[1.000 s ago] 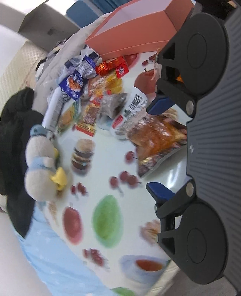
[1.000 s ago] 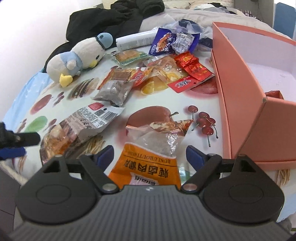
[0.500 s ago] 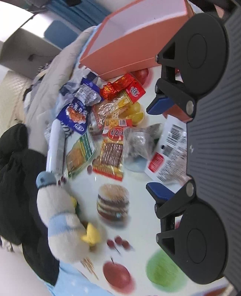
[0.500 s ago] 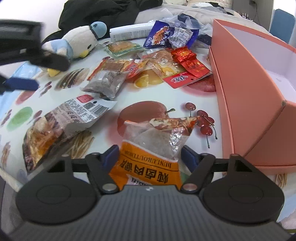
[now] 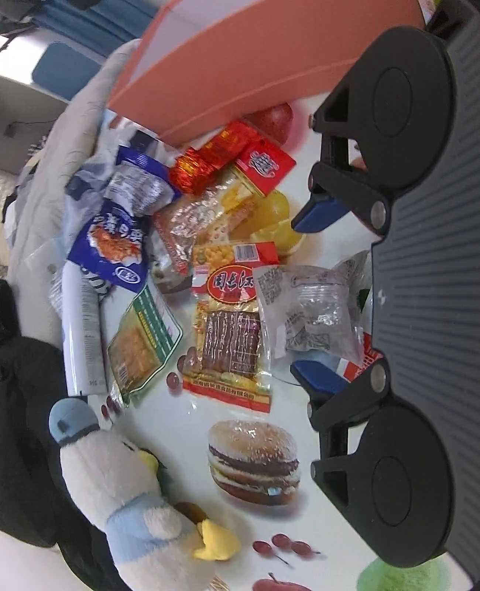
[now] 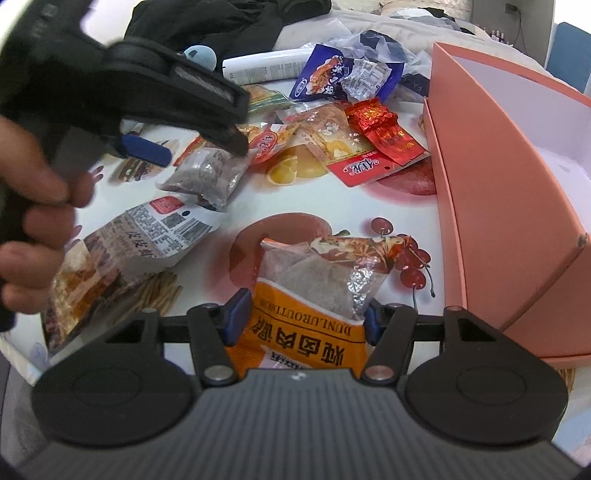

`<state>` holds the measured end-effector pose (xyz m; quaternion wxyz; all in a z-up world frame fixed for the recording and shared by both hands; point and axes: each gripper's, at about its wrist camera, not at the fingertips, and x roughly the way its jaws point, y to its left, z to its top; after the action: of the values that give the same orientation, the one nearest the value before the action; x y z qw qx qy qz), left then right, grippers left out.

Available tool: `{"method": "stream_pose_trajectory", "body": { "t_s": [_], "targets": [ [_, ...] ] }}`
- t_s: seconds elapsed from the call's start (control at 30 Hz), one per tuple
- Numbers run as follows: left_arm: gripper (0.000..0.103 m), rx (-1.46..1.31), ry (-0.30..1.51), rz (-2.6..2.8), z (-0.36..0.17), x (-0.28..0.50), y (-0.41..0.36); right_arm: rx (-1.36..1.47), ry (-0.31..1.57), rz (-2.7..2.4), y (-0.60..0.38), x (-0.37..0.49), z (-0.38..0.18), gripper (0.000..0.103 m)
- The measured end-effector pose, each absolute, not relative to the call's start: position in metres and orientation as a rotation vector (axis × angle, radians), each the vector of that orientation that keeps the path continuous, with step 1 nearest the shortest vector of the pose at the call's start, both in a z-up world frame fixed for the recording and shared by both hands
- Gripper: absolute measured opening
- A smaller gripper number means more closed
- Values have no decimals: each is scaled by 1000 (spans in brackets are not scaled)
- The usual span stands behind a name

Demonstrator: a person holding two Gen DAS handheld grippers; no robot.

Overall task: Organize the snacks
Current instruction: 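Grasp the clear packet with the left gripper while the right grips the orange bag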

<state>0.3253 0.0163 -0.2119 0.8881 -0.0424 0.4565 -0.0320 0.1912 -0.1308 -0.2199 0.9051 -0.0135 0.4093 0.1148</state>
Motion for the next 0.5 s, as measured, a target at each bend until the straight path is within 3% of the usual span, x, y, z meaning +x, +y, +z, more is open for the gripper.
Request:
{"method": "stream_pose_trajectory", "body": {
  "t_s": [0.13, 0.2, 0.5],
  "targets": [
    [55, -50, 962, -30, -221, 330, 16, -27, 845, 247, -131, 192, -219, 61],
    [52, -52, 950, -29, -220, 329, 17, -24, 844, 253, -132, 192, -219, 58],
    [50, -93, 891, -37, -194, 302, 23, -7, 827, 266, -136, 191, -208, 49]
  ]
}}
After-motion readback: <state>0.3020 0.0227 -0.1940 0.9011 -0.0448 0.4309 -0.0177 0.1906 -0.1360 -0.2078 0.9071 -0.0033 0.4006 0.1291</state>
